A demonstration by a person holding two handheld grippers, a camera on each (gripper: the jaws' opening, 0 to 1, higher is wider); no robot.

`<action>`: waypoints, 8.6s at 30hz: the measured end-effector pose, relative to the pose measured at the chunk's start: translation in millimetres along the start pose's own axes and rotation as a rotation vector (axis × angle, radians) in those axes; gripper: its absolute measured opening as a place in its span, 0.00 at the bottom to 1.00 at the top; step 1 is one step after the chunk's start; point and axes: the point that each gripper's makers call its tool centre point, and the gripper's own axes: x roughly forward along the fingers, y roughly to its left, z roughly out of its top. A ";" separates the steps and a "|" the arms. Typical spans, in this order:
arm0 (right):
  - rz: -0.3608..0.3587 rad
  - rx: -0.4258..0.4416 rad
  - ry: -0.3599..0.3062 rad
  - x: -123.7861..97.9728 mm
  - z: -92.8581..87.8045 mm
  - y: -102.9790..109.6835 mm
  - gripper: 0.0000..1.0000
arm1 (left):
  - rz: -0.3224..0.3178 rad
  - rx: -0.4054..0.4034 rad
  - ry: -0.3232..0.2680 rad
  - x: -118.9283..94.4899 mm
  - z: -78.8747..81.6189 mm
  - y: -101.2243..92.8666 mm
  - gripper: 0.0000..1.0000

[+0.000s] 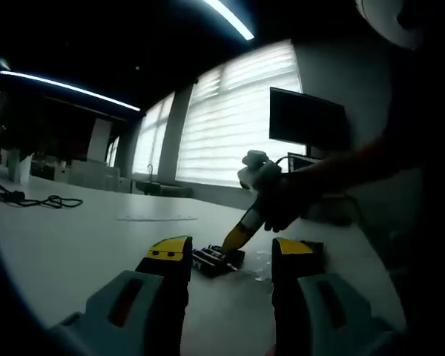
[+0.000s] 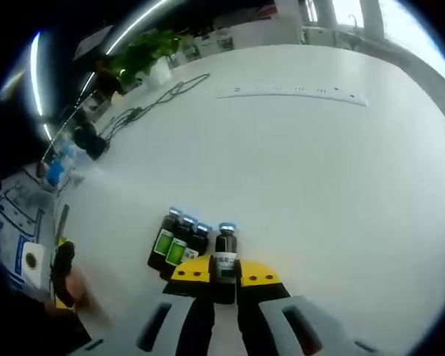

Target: Grip medicine bottles put into box

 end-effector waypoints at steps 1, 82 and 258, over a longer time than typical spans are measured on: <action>0.002 0.005 -0.004 -0.1 0.1 -0.6 0.07 | 0.000 0.001 0.001 0.1 -0.2 -0.1 0.35; 0.374 -0.909 -0.092 -87.3 -110.6 112.8 0.07 | 0.021 0.039 0.057 3.6 -11.0 2.7 0.35; 0.130 -0.192 -0.119 -40.8 2.6 83.5 0.10 | -0.024 0.087 0.026 -0.5 -4.5 -10.9 0.34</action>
